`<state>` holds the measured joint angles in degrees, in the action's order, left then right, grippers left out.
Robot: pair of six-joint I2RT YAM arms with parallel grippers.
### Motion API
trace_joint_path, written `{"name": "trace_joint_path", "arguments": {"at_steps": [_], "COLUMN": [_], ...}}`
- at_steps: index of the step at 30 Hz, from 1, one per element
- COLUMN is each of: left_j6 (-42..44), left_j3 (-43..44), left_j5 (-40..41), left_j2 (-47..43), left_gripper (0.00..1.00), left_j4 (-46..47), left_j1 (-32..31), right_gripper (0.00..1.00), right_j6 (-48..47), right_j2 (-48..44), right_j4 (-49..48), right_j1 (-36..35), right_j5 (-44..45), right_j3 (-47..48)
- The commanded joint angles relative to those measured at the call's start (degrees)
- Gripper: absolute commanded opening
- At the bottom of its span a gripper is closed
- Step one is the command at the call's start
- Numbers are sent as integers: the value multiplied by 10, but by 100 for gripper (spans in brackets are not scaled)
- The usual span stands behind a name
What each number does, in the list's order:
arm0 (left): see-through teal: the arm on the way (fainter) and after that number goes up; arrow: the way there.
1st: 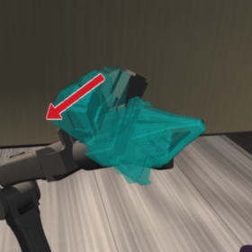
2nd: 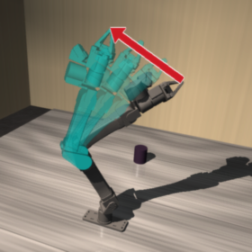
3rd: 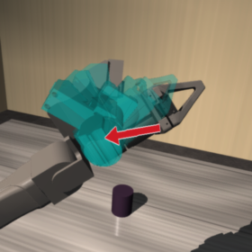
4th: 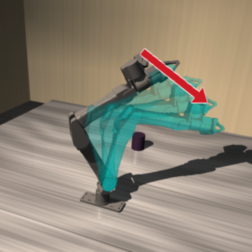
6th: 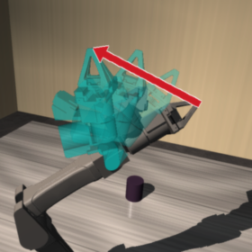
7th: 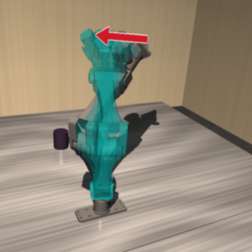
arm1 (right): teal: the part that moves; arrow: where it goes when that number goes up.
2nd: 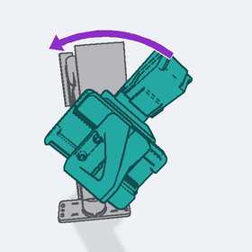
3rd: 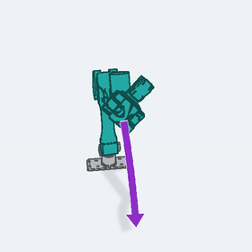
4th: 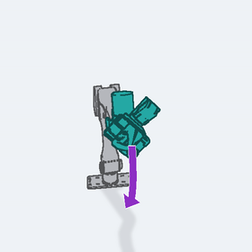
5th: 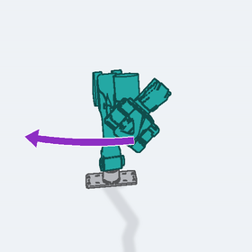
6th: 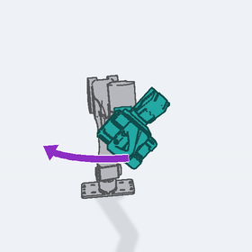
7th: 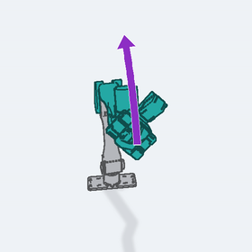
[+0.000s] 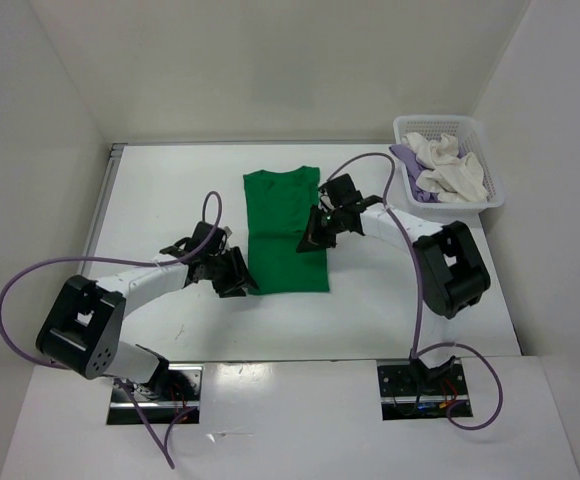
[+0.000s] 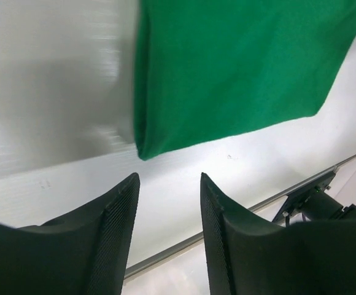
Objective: Fold and stack the t-shirts
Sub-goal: Fold the folded rectangular tshirt in 1/3 of the way, then grab one side of the 2/3 rectangular tshirt with both arms
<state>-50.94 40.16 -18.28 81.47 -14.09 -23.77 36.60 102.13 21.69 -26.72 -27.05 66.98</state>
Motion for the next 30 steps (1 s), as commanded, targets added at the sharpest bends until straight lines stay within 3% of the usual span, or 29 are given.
{"name": "trace_joint_path", "arguments": {"at_steps": [1,8,17,19,25,30], "left_j6": [5,-6,-16,-21,-32,-43], "left_j3": [-17,-17,-27,-27,-27,-27], "left_j5": [-8,-37,-26,-21,-8,-3], "left_j2": [8,60,65,65,65,65], "left_gripper": [52,55,52,51,41,37], "left_j4": [10,48,62,62,67,73], "left_j1": [10,10,10,10,10,10], "right_gripper": [4,2,0,4,29,38], "right_j6": [-3,-10,4,4,4,29], "right_j2": [63,182,222,191,51,-109], "right_j4": [-18,-13,-26,-26,-15,-25], "right_j1": [-5,-5,0,0,11,11], "right_j5": [-11,-5,2,2,16,61], "right_j3": [75,172,242,228,153,-61]}}
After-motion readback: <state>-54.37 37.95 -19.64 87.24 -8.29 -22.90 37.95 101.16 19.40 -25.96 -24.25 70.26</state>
